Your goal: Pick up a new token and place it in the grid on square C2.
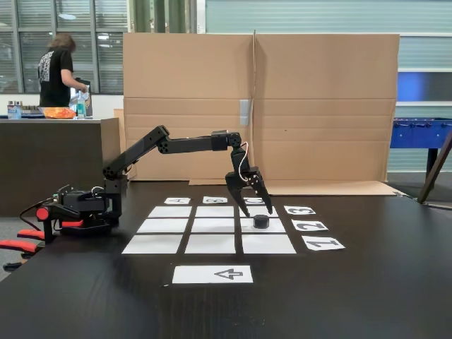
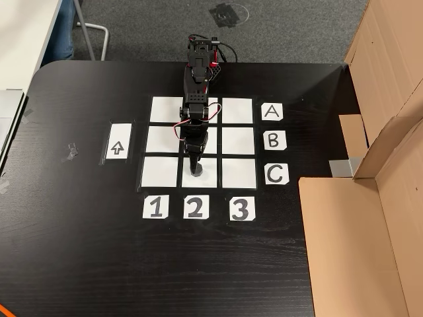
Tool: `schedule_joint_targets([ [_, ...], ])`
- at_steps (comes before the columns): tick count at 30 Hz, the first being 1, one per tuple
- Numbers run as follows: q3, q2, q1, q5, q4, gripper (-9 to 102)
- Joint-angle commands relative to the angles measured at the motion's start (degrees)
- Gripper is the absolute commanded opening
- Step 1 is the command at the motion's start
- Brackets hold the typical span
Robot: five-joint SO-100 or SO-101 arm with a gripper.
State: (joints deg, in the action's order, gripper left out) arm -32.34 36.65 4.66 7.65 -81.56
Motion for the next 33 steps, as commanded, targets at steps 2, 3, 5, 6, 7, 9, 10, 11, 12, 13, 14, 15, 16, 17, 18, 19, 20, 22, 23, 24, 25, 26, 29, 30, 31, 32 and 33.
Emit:
schedule_joint_targets([
  [2, 0.4, 0.9, 0.4, 0.6, 0.9, 28],
  [3, -0.4, 1.4, 0.4, 0.6, 1.3, 29],
  [5, -3.1, 3.3, 0.2, 0.6, 2.9, 30],
  [6, -4.4, 4.1, 0.2, 0.6, 3.6, 31],
  [7, -5.6, 4.9, 0.1, 0.6, 4.2, 31],
  [9, -7.6, 6.4, -0.1, 0.5, 5.2, 31],
  [10, -8.7, 7.3, -0.3, 0.4, 5.8, 31],
  [11, -9.8, 8.1, -0.4, 0.4, 6.3, 31],
  [12, -10.6, 8.9, -0.5, 0.4, 6.8, 31],
  [13, -11.7, 9.8, -0.6, 0.2, 7.3, 31],
  [14, -13.0, 10.8, -0.7, 0.2, 7.9, 31],
  [15, -14.2, 11.8, -0.9, 0.1, 8.5, 32],
  [16, -15.3, 12.7, -1.0, 0.1, 9.0, 32],
  [17, -16.3, 13.4, -1.1, 0.0, 9.4, 32],
  [18, -17.3, 14.3, -1.1, -0.1, 9.8, 32],
  [19, -18.2, 15.1, -1.2, -0.3, 10.2, 32],
  [20, -19.1, 16.0, -1.3, -0.5, 10.5, 32],
  [22, -20.7, 18.1, -1.8, -0.8, 11.3, 32],
  [23, -21.7, 19.3, -2.2, -1.0, 11.8, 32],
  [24, -22.6, 20.6, -2.5, -1.3, 12.2, 32],
  [25, -23.4, 21.8, -2.8, -1.8, 12.6, 32],
  [26, -24.3, 23.2, -3.1, -2.1, 13.2, 33],
  [29, -27.8, 27.9, -4.0, -3.2, 15.0, 33],
  [30, -29.0, 29.6, -4.3, -3.5, 15.6, 33],
  [31, -30.5, 31.6, -4.7, -3.7, 16.3, 33],
  [32, -32.3, 33.5, -5.1, -4.0, 17.2, 34],
  [33, -34.0, 35.5, -5.5, -4.2, 18.3, 34],
])
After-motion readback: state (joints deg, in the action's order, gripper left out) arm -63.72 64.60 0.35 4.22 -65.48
